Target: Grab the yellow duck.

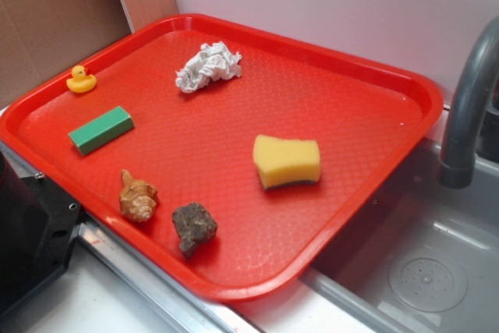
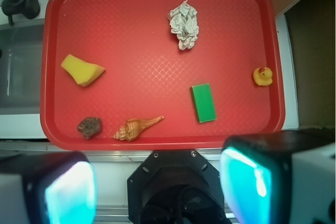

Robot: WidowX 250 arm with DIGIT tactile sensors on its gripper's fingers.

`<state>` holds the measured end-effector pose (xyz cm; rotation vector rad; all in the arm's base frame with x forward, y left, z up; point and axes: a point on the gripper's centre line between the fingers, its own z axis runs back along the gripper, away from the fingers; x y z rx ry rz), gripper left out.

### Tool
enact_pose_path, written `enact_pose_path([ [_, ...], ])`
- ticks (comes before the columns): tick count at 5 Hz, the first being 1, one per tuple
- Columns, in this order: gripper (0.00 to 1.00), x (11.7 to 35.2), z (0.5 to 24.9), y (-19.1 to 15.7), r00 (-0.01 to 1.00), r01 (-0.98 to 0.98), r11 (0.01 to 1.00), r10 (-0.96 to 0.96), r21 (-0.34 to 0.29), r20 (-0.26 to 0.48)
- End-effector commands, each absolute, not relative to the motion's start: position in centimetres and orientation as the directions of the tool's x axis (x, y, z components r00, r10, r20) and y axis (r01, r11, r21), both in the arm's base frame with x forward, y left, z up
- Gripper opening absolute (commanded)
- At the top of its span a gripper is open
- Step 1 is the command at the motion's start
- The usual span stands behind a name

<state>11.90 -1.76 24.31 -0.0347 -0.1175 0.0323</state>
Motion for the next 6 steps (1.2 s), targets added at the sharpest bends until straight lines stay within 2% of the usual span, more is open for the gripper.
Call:
enact_pose_path([
  [1,1.0,11.9,24.3,-1.8,0.993,-0.03,0.999,0.034,-0.037,0.117],
  [2,1.0,13.7,19.7,3.2,0.962,-0.264,0.963,0.267,-0.058,0.051],
  [3,1.0,14.3,17.7,7.1,0.898,-0.432,0.894,0.439,-0.118,0.037],
  [4,1.0,15.4,15.2,9.9,0.756,-0.638,0.767,0.641,-0.071,0.13],
  [6,1.0,15.4,15.2,9.9,0.756,-0.638,0.767,0.641,-0.071,0.13],
])
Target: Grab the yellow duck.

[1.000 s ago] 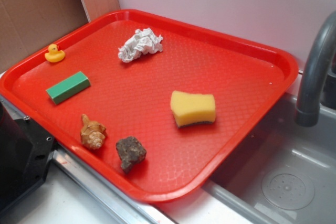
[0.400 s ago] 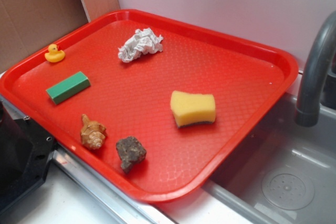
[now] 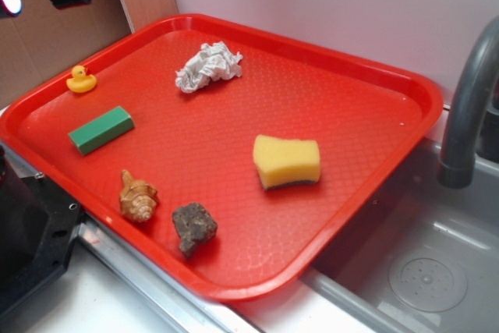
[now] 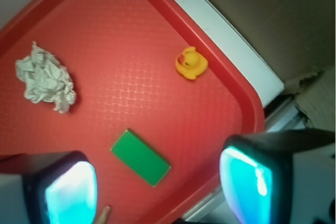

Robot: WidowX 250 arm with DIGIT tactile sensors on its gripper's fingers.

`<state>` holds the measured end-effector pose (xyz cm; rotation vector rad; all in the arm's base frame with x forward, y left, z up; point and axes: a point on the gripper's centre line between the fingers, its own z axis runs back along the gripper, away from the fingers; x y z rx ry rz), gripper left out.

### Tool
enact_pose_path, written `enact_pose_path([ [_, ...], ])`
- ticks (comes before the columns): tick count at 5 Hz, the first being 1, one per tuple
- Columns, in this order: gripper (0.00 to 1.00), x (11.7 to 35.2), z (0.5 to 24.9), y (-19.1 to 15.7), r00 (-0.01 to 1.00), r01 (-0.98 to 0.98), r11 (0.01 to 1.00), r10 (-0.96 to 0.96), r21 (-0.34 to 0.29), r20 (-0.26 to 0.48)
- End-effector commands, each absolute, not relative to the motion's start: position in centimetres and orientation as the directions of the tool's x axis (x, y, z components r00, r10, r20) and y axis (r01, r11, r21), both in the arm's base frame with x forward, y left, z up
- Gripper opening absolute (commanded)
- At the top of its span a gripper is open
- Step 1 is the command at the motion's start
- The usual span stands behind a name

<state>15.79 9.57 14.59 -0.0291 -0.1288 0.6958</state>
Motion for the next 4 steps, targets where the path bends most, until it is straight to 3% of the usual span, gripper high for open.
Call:
enact_pose_path([
  [1,1.0,15.4,15.2,9.9,0.756,-0.638,0.767,0.641,-0.071,0.13],
  [2,1.0,16.6,11.0,12.8,0.578,-0.809,0.588,0.802,-0.023,0.149],
  [3,1.0,17.8,8.4,14.3,0.455,-0.887,0.461,0.884,-0.037,0.105],
  [4,1.0,18.0,6.9,15.5,0.332,-0.938,0.342,0.933,-0.05,0.141],
])
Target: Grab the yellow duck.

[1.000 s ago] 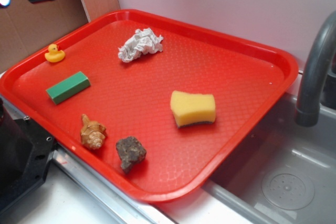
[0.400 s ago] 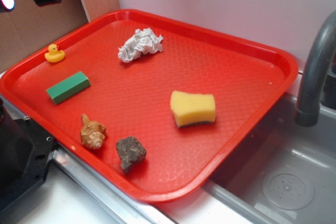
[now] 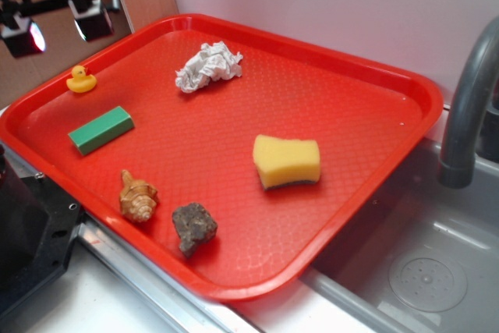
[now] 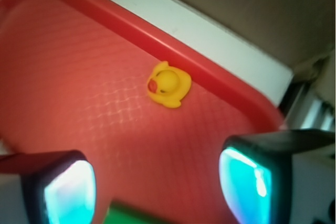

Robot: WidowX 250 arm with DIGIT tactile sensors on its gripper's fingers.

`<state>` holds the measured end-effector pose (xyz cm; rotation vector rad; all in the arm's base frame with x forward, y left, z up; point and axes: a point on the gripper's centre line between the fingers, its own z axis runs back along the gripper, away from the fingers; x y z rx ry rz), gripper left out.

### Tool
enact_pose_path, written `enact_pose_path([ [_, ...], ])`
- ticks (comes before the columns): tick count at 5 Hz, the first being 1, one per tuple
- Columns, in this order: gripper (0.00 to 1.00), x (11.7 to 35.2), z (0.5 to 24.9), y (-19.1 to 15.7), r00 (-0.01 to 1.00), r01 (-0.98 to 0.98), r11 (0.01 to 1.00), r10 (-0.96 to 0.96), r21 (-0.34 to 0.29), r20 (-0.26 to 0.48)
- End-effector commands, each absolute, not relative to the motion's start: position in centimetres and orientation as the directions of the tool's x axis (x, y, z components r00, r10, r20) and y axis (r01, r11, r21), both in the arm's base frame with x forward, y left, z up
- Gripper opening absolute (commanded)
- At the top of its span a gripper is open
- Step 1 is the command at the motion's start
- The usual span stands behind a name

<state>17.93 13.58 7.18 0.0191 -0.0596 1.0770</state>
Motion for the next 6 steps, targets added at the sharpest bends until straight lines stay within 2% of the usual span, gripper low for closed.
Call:
enact_pose_path([
  [1,1.0,17.9,5.7,16.9,0.283,-0.955,0.293,0.944,-0.039,0.167],
  [2,1.0,18.2,4.9,18.3,0.261,-0.962,0.27,0.948,-0.028,0.182],
  [4,1.0,18.6,3.0,18.3,0.277,-0.96,0.281,0.946,0.0,0.172],
  [5,0.0,19.2,2.1,17.7,0.278,-0.96,0.277,0.947,0.03,0.163],
  [6,0.0,19.2,2.1,17.5,0.263,-0.965,0.261,0.951,0.034,0.16],
])
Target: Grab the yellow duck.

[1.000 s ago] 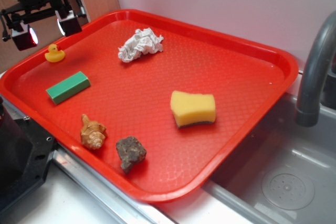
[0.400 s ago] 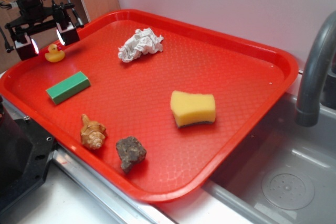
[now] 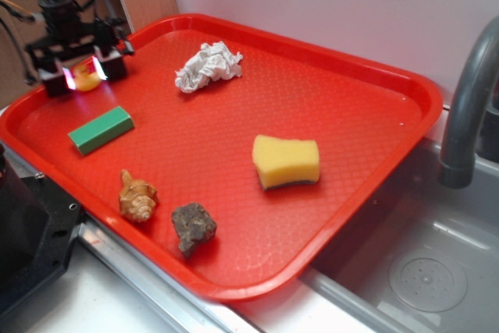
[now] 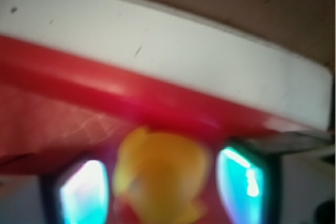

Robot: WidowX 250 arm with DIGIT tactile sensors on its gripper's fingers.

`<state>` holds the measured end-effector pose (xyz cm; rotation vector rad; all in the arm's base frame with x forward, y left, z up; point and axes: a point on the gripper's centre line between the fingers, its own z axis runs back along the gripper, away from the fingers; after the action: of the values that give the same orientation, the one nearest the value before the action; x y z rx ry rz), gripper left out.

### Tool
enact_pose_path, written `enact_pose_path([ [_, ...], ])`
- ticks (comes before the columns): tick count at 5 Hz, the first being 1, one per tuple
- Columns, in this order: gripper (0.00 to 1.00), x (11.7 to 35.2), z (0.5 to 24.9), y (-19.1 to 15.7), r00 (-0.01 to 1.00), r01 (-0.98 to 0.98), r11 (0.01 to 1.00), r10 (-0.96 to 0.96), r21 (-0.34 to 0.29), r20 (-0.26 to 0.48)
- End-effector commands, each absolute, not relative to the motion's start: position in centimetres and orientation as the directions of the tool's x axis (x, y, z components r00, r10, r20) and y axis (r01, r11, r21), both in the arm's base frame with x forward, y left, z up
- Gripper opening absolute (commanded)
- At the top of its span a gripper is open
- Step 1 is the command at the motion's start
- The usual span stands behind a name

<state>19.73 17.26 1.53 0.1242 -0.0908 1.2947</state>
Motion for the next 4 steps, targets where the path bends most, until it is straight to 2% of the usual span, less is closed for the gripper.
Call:
enact_pose_path([
  [1,0.0,19.3,2.7,17.2,0.279,-0.96,0.277,0.947,0.036,0.157],
  [2,0.0,19.5,5.7,15.2,0.504,-0.862,0.506,0.85,0.028,0.152],
  [3,0.0,18.7,10.7,10.5,0.694,-0.71,0.704,0.702,-0.008,0.161],
  [4,0.0,17.2,14.3,7.0,0.844,-0.513,0.856,0.516,-0.063,0.143],
])
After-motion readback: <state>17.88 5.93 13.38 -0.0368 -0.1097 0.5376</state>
